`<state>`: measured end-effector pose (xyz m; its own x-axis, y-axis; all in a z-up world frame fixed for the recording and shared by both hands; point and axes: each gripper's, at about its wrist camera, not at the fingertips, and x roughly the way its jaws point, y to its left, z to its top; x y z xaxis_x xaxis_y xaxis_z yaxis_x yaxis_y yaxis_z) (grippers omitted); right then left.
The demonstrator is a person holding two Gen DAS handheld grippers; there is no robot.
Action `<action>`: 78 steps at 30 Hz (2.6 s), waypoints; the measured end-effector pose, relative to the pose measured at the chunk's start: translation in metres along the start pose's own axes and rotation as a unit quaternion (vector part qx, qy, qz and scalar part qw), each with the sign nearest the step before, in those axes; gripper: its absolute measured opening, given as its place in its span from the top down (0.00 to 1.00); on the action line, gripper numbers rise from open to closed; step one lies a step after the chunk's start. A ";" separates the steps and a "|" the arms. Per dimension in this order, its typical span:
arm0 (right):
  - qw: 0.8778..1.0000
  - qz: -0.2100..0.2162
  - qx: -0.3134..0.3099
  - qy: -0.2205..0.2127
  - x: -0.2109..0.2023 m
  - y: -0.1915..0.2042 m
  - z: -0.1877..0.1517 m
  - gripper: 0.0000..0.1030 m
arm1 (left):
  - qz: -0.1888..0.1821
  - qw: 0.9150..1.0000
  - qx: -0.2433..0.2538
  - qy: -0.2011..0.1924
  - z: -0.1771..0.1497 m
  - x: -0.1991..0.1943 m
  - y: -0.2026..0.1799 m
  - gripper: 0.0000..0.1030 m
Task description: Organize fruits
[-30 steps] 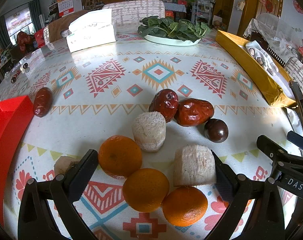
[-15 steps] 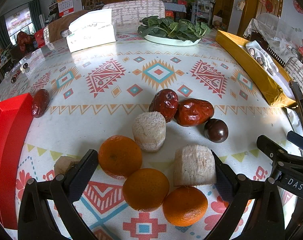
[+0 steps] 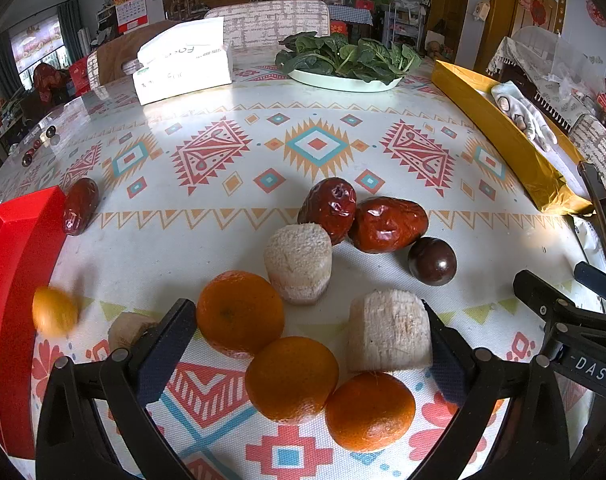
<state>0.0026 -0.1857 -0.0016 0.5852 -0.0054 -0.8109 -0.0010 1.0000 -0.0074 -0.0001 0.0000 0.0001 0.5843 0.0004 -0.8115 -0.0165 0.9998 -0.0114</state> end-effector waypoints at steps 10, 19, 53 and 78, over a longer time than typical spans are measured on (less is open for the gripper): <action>1.000 0.000 0.000 0.000 0.000 0.000 0.000 0.00 | 0.000 1.000 0.000 0.000 0.000 0.000 0.000 0.00; 1.000 0.003 -0.002 0.010 0.000 -0.001 0.000 0.00 | -0.002 1.000 0.002 0.006 -0.003 -0.002 -0.001 0.00; 0.986 0.136 -0.091 0.002 -0.044 0.085 -0.033 0.30 | -0.095 0.994 -0.041 -0.033 -0.069 -0.081 0.084 0.25; 0.967 0.203 -0.140 -0.066 -0.121 0.154 -0.021 0.65 | 0.041 0.988 -0.092 -0.118 -0.069 -0.138 0.167 0.68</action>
<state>-0.0857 -0.0308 0.0828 0.5884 0.4063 -0.6991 -0.4615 0.8787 0.1223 -0.1400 0.1654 0.0699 0.7476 0.1086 -0.6552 -0.2074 0.9754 -0.0750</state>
